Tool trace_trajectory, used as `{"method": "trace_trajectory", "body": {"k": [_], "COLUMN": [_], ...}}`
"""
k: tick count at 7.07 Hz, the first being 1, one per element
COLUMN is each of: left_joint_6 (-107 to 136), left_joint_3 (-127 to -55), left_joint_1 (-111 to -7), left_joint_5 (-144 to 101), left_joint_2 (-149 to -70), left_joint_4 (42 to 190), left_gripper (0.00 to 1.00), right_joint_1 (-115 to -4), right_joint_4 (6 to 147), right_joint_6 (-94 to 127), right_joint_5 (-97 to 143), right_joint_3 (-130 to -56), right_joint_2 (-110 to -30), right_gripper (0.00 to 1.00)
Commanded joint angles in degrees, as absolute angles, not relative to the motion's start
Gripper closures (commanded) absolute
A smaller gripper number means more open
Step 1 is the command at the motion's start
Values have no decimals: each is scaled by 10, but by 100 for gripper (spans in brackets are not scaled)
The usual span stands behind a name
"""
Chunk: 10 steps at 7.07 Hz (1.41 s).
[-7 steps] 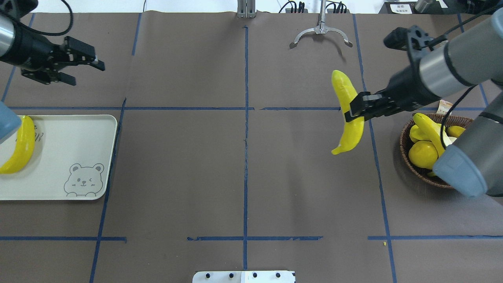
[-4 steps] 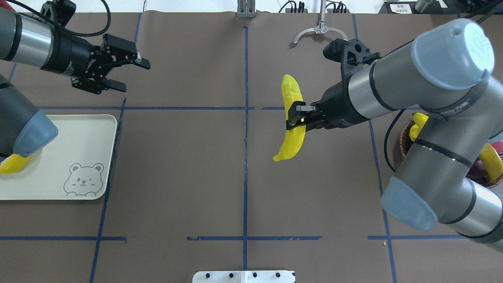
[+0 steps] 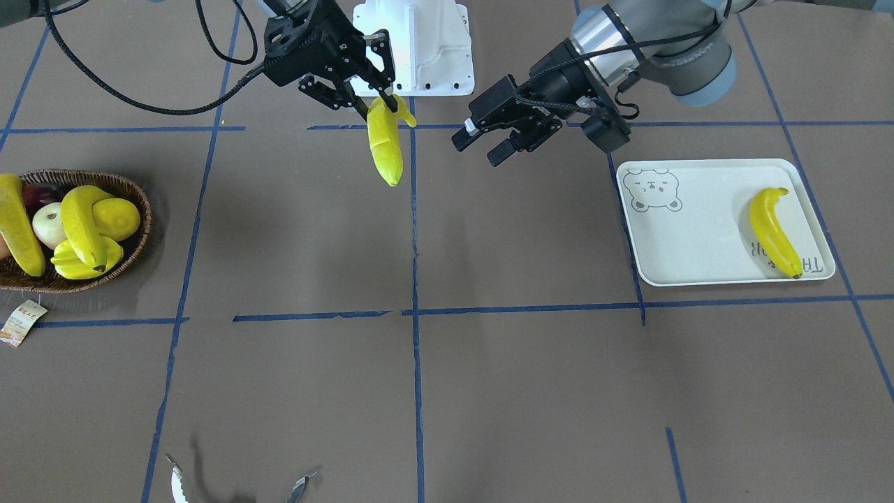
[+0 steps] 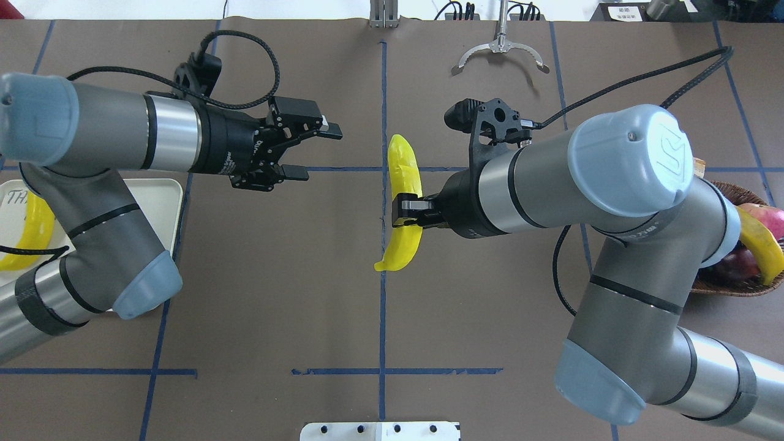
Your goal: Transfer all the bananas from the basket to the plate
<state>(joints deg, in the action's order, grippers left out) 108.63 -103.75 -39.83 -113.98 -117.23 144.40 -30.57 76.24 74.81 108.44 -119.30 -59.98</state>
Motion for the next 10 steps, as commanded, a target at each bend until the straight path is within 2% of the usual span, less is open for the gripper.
{"method": "trace_trajectory", "body": {"k": [1, 8, 10], "left_joint_6": [1089, 1087, 1087], "left_joint_3": [-1035, -1015, -1015], "left_joint_1": [-378, -335, -323], "left_joint_5": [-1127, -1126, -1124], "left_joint_2": [-1191, -1216, -1217], "left_joint_4": [1449, 1450, 1451], "left_gripper": [1, 1, 5], "right_joint_1": [-287, -273, -271], "right_joint_4": [758, 757, 757], "right_joint_6": [749, 750, 750], "right_joint_5": [1065, 1061, 1061], "right_joint_3": [-1193, -1194, -1194], "right_joint_2": [-599, -584, -584], "right_gripper": [98, 98, 98]}}
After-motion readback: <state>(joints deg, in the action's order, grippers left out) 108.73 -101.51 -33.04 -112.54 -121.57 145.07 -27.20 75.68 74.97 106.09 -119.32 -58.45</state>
